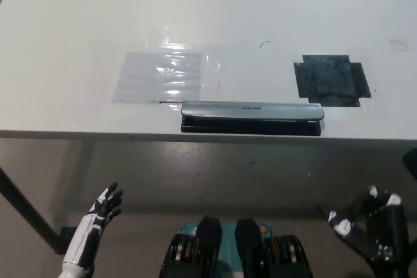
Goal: The paper pin puncher is placed at the center of the table and close to the robot and the robot uses its right fist to press on the paper pin puncher
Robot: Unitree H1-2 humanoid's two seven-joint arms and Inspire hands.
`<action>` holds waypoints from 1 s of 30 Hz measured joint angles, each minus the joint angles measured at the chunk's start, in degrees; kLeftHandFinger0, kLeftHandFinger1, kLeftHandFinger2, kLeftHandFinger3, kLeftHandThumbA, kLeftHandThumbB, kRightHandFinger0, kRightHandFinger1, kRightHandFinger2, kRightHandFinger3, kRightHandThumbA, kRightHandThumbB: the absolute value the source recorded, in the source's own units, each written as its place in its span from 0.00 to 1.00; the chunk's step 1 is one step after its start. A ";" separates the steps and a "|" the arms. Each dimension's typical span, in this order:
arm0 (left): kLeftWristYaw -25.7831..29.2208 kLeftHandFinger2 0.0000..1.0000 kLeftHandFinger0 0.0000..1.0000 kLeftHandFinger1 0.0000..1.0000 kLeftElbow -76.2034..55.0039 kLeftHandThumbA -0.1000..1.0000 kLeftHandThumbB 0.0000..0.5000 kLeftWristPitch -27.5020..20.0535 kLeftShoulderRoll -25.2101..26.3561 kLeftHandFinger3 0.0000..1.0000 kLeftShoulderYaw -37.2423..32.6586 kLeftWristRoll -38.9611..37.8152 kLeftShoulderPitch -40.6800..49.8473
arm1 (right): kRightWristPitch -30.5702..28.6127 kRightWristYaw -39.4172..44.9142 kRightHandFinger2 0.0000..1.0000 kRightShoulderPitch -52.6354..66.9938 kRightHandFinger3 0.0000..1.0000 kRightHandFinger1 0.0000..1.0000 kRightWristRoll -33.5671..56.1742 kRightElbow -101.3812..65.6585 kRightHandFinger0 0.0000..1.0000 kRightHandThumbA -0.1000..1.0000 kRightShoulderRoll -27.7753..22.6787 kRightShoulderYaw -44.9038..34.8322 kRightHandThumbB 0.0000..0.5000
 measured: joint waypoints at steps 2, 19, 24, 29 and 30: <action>-0.07 1.00 1.00 1.00 0.00 1.00 0.32 0.00 0.00 1.00 0.00 0.01 0.00 | 2.78 -0.04 0.02 -1.41 0.02 0.02 0.73 -4.25 0.02 1.00 0.07 0.82 0.46; -0.38 1.00 1.00 1.00 -0.01 1.00 0.39 -0.50 0.00 1.00 -0.20 0.07 -0.27 | 19.54 -0.80 0.00 -38.77 0.00 0.00 5.00 1.21 0.00 1.00 3.31 3.00 0.37; -0.38 1.00 1.00 1.00 -0.01 1.00 0.38 -0.96 0.02 1.00 -0.46 0.21 -0.54 | 20.11 -1.43 0.00 -45.36 0.00 0.00 4.29 12.37 0.00 1.00 5.55 3.06 0.31; -0.39 1.00 1.00 1.00 -0.03 1.00 0.43 -1.26 0.08 1.00 -0.64 0.55 -0.81 | 19.83 -2.16 0.00 -49.49 0.00 0.00 3.97 24.14 0.00 1.00 6.67 2.71 0.35; -0.40 1.00 1.00 1.00 -0.04 1.00 0.45 -1.28 0.08 1.00 -0.68 0.61 -0.84 | 19.76 -2.36 0.01 -49.95 0.00 0.00 3.87 25.93 0.00 1.00 6.89 2.60 0.34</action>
